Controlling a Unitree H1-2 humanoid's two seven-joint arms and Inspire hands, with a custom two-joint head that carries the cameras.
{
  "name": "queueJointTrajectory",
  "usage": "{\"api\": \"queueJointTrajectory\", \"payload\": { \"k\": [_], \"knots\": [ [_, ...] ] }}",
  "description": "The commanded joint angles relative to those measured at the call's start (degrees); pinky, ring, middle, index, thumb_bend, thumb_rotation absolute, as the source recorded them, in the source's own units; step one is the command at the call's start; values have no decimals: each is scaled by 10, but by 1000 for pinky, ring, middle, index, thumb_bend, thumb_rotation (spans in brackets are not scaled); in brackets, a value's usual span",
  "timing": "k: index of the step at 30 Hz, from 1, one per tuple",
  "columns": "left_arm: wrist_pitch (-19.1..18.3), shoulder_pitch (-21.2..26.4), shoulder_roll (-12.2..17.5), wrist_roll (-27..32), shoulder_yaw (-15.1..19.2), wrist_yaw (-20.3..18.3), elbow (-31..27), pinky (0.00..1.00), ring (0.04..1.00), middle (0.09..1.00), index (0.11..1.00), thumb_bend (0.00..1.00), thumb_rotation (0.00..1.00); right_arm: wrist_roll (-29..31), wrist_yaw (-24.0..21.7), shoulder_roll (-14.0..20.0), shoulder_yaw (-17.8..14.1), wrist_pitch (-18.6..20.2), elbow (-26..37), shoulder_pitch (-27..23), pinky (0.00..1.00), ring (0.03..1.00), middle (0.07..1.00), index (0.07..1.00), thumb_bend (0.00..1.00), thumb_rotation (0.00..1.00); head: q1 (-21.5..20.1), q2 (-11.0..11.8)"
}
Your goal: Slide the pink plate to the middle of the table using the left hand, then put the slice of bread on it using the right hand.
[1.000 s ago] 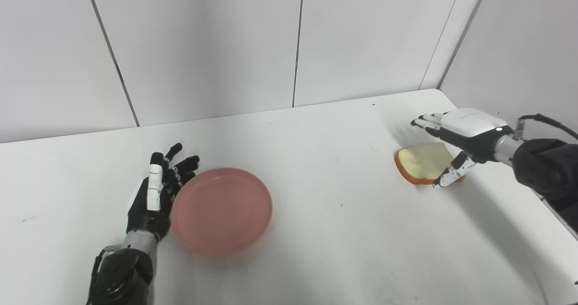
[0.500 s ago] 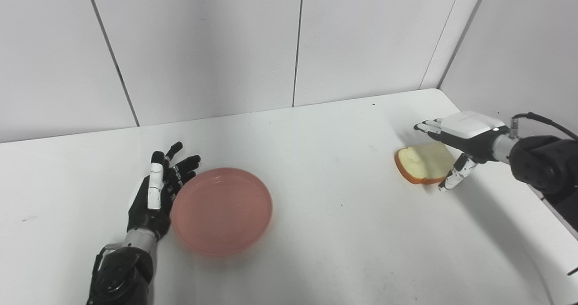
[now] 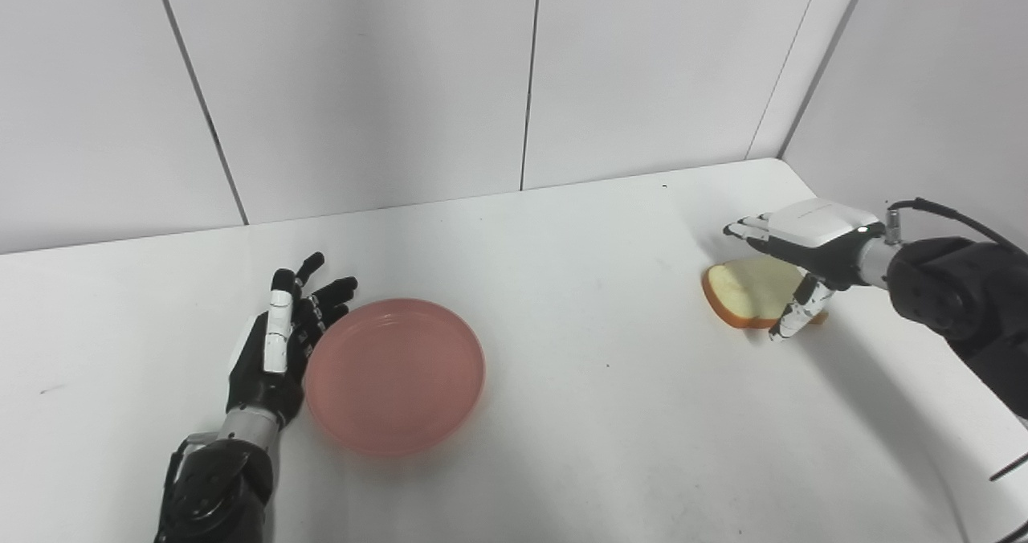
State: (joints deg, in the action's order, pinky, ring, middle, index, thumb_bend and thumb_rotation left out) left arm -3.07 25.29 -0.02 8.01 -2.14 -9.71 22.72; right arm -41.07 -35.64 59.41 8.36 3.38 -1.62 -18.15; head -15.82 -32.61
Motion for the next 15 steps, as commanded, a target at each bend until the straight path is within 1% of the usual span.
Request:
{"api": "queueJointTrajectory", "payload": {
  "k": [1, 6, 9, 13, 15],
  "knots": [
    [-20, -19, 3, -7, 0, 3, 16, 897, 827, 745, 909, 804, 986, -6, 13, 12, -4, -11, -8, -24, 1000, 1000, 1000, 1000, 1000, 335, 0, -1],
    [-26, -24, 0, -8, -2, 4, 8, 881, 826, 752, 912, 802, 988, -19, 18, 2, 15, -18, -39, -44, 1000, 1000, 1000, 1000, 1000, 327, 0, -1],
    [-29, -27, 0, -6, -2, 3, 3, 890, 831, 757, 920, 791, 993, -20, 20, -1, 23, -22, -49, -53, 1000, 1000, 1000, 1000, 1000, 326, 2, -2],
    [-33, -28, 1, -4, -1, 2, 0, 907, 832, 756, 927, 799, 989, -26, 15, -5, 36, -25, -61, -69, 1000, 1000, 1000, 1000, 1000, 379, 3, -3],
    [-34, -28, 1, -3, 0, 2, 0, 907, 830, 757, 927, 801, 986, -30, 14, -7, 44, -26, -70, -78, 1000, 1000, 1000, 1000, 1000, 381, 3, -3]
  ]
}}
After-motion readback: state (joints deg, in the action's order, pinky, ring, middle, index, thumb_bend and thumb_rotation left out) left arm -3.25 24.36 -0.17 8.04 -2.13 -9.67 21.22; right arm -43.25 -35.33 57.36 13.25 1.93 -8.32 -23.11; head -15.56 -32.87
